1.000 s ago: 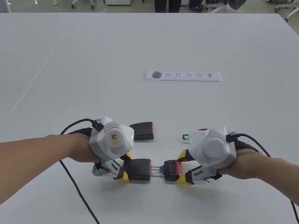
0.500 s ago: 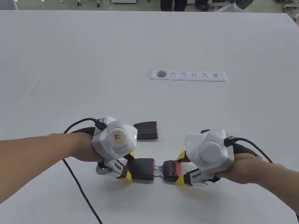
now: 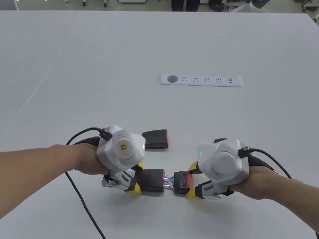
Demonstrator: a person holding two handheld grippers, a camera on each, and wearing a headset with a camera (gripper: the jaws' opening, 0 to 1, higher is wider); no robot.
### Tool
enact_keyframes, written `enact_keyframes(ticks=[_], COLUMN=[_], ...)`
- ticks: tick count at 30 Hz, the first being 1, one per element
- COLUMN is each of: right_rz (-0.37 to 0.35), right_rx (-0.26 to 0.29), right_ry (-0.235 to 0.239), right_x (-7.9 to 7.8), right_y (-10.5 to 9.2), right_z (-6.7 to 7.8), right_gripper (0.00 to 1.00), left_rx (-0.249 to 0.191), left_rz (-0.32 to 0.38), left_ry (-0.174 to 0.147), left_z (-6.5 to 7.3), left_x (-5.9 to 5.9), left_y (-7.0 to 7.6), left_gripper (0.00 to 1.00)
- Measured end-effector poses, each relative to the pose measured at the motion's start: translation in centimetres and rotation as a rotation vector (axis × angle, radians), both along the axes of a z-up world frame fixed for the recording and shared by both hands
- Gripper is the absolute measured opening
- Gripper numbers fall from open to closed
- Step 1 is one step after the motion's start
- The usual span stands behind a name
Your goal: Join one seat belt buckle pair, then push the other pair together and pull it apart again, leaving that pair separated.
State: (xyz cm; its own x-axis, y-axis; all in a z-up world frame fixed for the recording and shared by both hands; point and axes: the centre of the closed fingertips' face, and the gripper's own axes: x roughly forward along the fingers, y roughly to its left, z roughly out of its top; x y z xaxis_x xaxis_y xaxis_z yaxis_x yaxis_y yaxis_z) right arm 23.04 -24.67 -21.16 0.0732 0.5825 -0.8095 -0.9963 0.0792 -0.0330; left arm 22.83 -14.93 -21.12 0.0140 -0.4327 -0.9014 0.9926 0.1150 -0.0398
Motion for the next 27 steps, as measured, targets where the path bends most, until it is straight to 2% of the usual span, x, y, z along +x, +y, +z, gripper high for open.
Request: enact_keyframes(ticks=[18, 27], right_rz=[0.01, 0.011], right_rx=[-0.006, -0.001], right_ry=[0.001, -0.004], right_x=[0.1, 0.1], right_y=[0.3, 1.2], right_z=[0.0, 0.0], right_gripper=[0.29, 0.29], left_rx=[-0.004, -0.004], left_rz=[-0.007, -0.005], left_ry=[-0.003, -0.003], left_z=[0.1, -0.1], left_x=[-0.1, 0.0], left_y=[0.1, 0.1], left_gripper=[0.29, 0.29])
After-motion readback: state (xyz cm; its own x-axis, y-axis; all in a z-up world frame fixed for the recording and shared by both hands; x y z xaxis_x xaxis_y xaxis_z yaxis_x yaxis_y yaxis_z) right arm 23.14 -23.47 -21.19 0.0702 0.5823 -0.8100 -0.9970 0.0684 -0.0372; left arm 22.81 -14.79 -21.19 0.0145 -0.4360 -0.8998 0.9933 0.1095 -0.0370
